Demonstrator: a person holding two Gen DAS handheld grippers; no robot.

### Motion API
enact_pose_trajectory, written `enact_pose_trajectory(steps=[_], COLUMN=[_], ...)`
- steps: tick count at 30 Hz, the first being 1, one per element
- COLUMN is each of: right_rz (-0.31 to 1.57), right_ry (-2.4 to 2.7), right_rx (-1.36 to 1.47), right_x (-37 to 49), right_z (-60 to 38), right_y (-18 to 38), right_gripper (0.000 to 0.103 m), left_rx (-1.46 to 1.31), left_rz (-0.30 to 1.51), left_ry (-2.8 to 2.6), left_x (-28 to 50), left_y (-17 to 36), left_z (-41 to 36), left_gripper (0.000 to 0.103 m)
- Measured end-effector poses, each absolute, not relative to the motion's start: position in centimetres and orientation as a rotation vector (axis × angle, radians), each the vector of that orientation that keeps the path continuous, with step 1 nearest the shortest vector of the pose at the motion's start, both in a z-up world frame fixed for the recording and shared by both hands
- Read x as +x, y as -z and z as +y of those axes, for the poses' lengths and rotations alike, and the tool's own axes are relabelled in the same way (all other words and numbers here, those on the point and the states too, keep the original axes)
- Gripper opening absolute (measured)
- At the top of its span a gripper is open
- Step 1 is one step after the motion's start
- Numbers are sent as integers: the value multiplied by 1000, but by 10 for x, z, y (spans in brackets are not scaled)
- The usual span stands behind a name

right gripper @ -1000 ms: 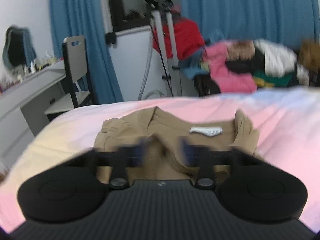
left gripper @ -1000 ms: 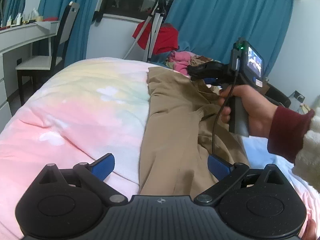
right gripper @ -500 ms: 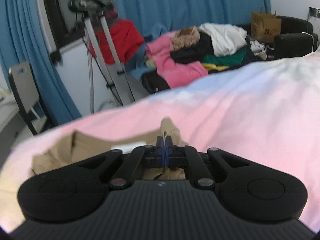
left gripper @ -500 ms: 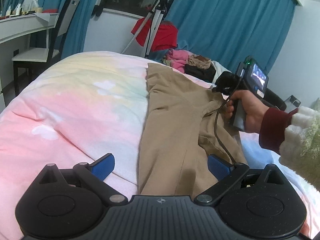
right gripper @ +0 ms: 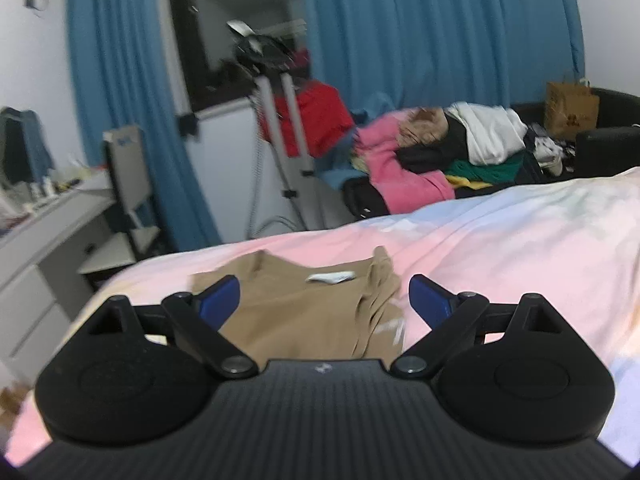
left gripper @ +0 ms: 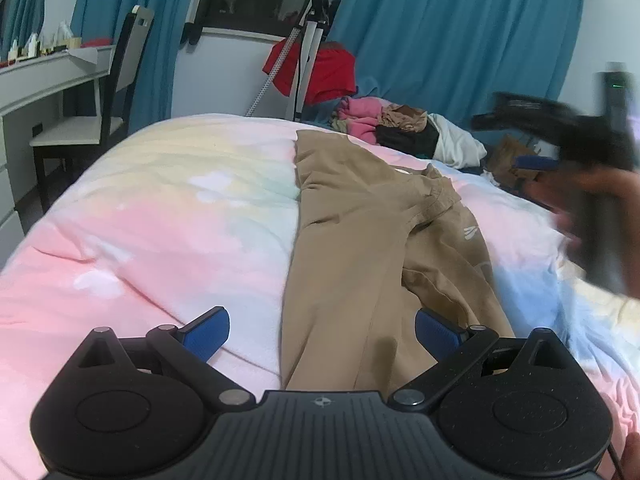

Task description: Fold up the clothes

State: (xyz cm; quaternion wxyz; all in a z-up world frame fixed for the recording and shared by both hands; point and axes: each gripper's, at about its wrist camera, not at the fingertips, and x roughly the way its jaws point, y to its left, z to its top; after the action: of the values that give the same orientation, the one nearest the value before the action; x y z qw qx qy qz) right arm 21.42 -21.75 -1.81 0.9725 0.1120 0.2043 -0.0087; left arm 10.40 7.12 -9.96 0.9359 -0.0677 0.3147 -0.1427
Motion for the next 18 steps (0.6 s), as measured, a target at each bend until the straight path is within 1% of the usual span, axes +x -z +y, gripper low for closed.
enact_pose_trajectory(steps=[3,8,15,17,18], right_rz=[406,404,375,404,426], right_ry=[-16,-130,-148,-147,-137], right_rx=[241,290,292,314,312], right_x=[154,63,1,-6,-7], right_z=[-212,-213,-221,-227,-228], right_y=[11,10,12,18,20], right_gripper=[93,93,93,93,93], left_rx=[-130,-60,47,70,66], left_rz=[626,646,732,754,763], left_ry=[278,221,192,187,190], left_x=[89,60,26,18,15], left_y=[89,78,72,71,70], left_z=[73,73,66,65,66], left_gripper=[100,100,100,93,87])
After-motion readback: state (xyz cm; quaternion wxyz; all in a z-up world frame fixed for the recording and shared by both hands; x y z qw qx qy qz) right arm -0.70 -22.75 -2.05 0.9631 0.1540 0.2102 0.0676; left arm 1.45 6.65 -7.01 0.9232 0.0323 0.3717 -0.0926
